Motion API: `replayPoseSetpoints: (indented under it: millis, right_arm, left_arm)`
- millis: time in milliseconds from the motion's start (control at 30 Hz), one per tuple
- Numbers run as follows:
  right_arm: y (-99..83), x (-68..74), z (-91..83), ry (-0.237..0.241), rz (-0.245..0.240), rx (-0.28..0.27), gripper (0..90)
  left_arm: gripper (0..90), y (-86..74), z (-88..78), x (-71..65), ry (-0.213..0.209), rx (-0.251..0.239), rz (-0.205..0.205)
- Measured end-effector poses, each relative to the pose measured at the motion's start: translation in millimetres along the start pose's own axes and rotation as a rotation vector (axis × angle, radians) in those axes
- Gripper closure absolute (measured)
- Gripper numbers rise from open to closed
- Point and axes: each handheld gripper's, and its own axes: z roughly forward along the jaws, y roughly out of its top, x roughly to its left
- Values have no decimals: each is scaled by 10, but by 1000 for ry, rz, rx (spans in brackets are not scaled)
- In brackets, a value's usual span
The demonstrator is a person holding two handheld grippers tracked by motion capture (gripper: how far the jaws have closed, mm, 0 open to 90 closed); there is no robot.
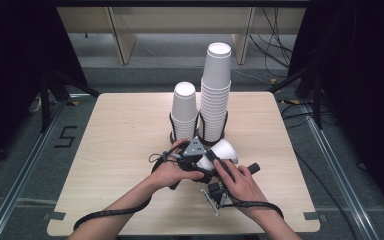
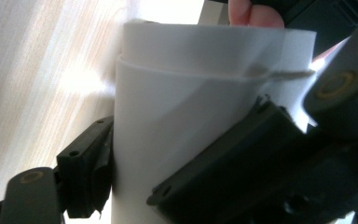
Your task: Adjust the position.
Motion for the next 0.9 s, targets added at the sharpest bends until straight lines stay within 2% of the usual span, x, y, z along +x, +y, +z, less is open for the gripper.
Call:
replayPoseSetpoints:
  millis: [333, 367, 400, 433, 467, 667, 700, 733, 800, 833, 867, 900]
  right_arm:
    - [4, 8, -1, 7, -15, 3, 151]
    - [5, 38, -19, 23, 21, 26, 146]
    - [5, 38, -19, 23, 21, 26, 146]
    - [10, 53, -28, 26, 47, 37, 133]
    - [10, 9, -7, 7, -7, 7, 107]
    - [4, 13, -22, 8, 4, 9, 34]
    - [4, 57, -47, 5, 65, 28, 25]
    - [6, 20, -37, -13, 25, -5, 16]
    - [5, 19, -48, -22, 27, -9, 12]
    - [-1, 21, -61, -23, 32, -5, 8]
    - [-8, 41, -97, -21, 84, 11, 6]
    - [-8, 41, -97, -21, 84, 11, 6]
  left_arm:
    - [205, -13, 5, -1, 4, -4, 6]
    - [205, -16, 7, 2, 0, -5, 4]
    - [205, -18, 7, 5, 5, -6, 5]
    - [205, -21, 9, 8, 10, -7, 4]
    - [205, -19, 2, 14, 8, 2, 7]
    - [205, -31, -5, 39, 21, -15, -6]
    - [205, -31, -5, 39, 21, -15, -6]
    - [205, -38, -10, 52, 18, -19, -9]
    - [205, -42, -16, 60, 11, -17, -10]
    - [205, -49, -14, 58, 20, -24, -12]
    - [205, -52, -23, 62, 25, -18, -12]
    - [205, -59, -19, 70, 22, -24, -13]
